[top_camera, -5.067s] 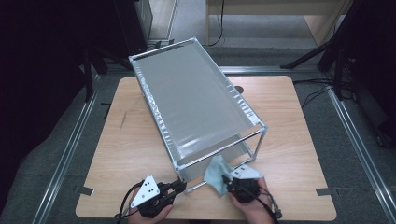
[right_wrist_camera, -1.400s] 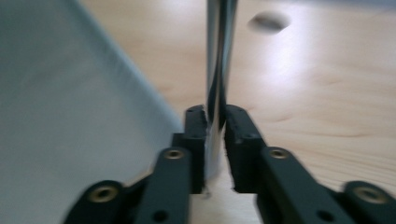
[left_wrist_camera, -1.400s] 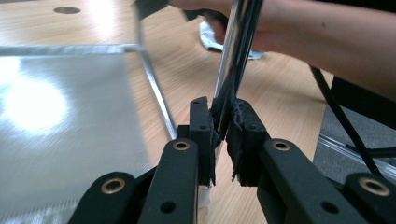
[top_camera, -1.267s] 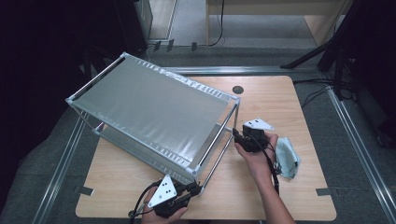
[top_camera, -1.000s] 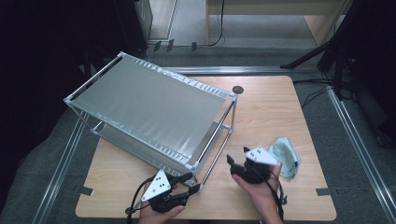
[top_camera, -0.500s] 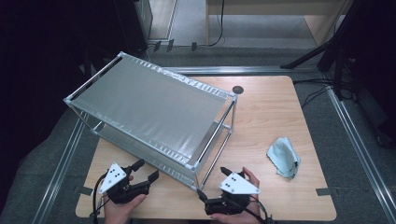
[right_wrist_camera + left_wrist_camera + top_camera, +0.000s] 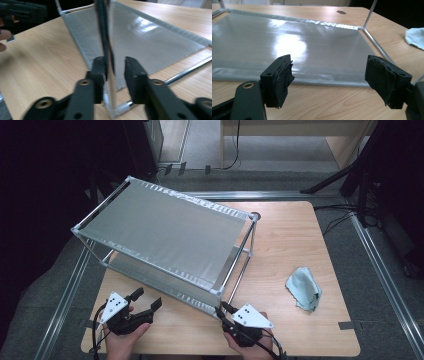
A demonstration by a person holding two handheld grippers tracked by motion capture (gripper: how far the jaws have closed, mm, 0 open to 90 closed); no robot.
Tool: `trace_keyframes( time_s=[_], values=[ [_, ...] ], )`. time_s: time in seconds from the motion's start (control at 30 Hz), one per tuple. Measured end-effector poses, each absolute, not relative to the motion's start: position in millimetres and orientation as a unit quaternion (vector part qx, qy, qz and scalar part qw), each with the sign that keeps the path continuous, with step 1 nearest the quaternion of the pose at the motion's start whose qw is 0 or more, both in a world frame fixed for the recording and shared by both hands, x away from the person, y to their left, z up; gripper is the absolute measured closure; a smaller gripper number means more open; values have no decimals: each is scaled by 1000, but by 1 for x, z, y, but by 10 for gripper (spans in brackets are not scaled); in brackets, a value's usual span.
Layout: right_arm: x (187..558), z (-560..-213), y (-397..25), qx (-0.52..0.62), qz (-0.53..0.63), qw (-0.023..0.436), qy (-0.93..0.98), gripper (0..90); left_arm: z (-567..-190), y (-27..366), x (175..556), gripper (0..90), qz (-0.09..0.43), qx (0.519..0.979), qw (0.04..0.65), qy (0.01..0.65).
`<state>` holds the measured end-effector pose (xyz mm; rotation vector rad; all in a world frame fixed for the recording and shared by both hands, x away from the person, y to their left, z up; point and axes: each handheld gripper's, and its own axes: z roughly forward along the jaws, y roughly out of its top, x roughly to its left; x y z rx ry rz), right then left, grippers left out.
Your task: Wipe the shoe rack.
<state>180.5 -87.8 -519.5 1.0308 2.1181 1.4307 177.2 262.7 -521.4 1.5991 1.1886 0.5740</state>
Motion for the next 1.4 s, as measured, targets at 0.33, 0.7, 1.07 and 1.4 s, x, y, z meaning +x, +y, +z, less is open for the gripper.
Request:
trace_keyframes(
  time_s=[0.33, 0.7, 1.07, 1.4],
  values=[
    [205, -518, -149, 436, 485, 230, 723, 798, -521, 282, 179, 243, 259, 646, 488, 526],
    [216, -517, -183, 478, 476, 245, 697, 791, -522, 305, 184, 288, 301, 617, 459, 564],
    [211, -518, -194, 488, 478, 244, 688, 783, -525, 331, 210, 409, 312, 557, 437, 633],
    [210, -518, -196, 488, 474, 240, 693, 784, -531, 343, 220, 770, 309, 568, 446, 619]
  ],
)
